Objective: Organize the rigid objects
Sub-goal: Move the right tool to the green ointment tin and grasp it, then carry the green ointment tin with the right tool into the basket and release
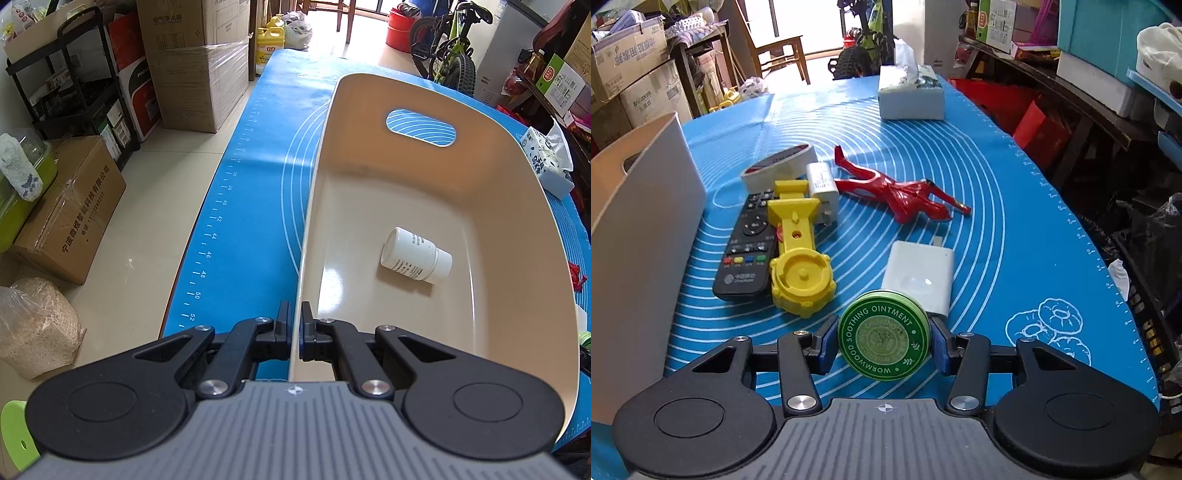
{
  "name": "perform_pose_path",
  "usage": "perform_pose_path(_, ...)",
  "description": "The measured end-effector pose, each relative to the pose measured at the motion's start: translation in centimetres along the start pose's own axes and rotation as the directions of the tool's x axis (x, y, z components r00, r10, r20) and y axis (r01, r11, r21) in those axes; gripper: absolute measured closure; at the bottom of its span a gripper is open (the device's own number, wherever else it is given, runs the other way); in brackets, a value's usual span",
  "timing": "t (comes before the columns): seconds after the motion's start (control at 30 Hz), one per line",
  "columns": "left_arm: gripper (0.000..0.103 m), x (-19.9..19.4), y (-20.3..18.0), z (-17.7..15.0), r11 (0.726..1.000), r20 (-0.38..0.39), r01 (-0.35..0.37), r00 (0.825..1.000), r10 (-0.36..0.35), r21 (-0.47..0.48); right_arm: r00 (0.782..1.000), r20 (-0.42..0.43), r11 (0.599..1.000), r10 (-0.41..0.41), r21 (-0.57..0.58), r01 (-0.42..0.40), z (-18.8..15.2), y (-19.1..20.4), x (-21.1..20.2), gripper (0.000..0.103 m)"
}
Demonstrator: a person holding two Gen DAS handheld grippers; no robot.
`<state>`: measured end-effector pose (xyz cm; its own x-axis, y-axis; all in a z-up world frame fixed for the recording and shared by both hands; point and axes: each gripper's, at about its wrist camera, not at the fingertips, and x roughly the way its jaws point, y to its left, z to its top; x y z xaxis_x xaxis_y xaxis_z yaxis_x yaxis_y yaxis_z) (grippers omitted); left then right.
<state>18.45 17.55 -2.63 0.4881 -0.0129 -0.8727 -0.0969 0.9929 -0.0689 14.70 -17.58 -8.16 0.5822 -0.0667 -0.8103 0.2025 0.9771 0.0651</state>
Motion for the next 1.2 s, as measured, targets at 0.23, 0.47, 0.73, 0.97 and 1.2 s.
perform_pose_path(0.23,0.098,0.0,0.1,0.0,1.0,-0.001,0.001,1.0,-0.001,0.0,0.999,0.048,1.0,0.006,-0.008,-0.006,0.8,0.3,-1.5,0.048)
perform_pose_path(0.47,0.098,0.1,0.1,0.0,1.0,-0.001,0.0,1.0,0.0,0.001,0.992,0.125,0.999,0.028,-0.021,-0.026,2.5,1.4,-3.3,0.048)
perform_pose_path(0.73,0.098,0.1,0.1,0.0,1.0,-0.001,-0.001,1.0,0.001,-0.001,0.961,0.253,0.993,0.111,-0.071,-0.096,5.9,5.4,-5.3,0.048)
perform_pose_path(0.97,0.098,0.1,0.1,0.0,1.0,-0.001,0.0,1.0,0.0,-0.001,0.923,0.313,0.971,0.223,-0.151,-0.183,8.2,10.4,-6.6,0.048)
perform_pose_path(1.2,0.098,0.1,0.1,-0.1,1.0,0.0,0.0,1.0,0.0,0.001,0.879,0.298,0.917,0.373,-0.263,-0.3,8.1,15.1,-7.0,0.048)
